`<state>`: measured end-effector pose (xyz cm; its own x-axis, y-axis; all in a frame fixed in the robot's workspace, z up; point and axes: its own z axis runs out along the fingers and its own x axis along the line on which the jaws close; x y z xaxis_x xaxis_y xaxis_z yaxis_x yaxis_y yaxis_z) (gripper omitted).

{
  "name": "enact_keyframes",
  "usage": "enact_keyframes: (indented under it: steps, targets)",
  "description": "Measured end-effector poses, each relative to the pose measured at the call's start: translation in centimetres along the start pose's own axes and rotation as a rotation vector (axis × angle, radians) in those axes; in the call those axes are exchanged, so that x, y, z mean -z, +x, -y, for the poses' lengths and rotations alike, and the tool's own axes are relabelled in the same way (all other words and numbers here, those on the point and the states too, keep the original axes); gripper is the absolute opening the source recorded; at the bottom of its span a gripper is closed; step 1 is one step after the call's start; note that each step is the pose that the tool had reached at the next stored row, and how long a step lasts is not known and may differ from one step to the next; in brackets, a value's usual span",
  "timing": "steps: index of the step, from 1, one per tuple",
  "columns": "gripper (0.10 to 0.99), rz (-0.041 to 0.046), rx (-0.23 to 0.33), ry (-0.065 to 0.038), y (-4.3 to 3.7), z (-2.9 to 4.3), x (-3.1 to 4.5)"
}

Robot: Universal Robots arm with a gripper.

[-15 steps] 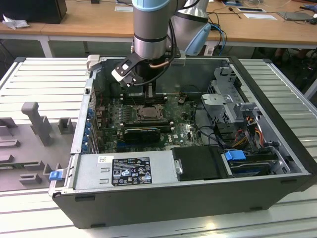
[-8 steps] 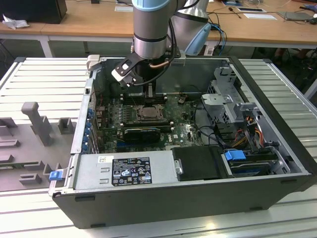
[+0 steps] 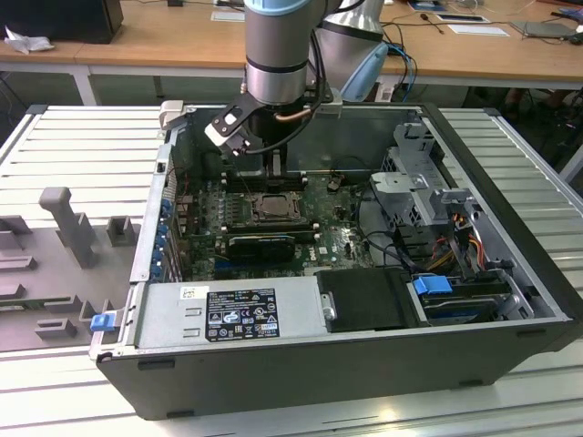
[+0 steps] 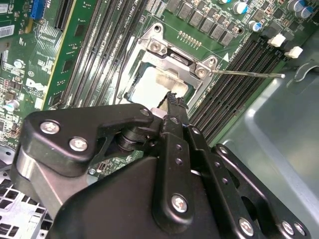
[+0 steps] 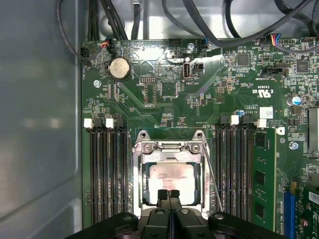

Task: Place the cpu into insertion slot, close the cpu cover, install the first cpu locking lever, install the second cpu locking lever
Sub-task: 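Install the first cpu locking lever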

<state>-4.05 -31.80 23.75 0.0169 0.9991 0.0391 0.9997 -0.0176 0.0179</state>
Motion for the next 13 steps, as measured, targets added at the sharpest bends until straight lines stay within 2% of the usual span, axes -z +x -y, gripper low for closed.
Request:
enact_keyframes:
  steps: [13]
  targets:
    - [0.106,0.0000,0.000,0.000,0.05,-0.02,1.23]
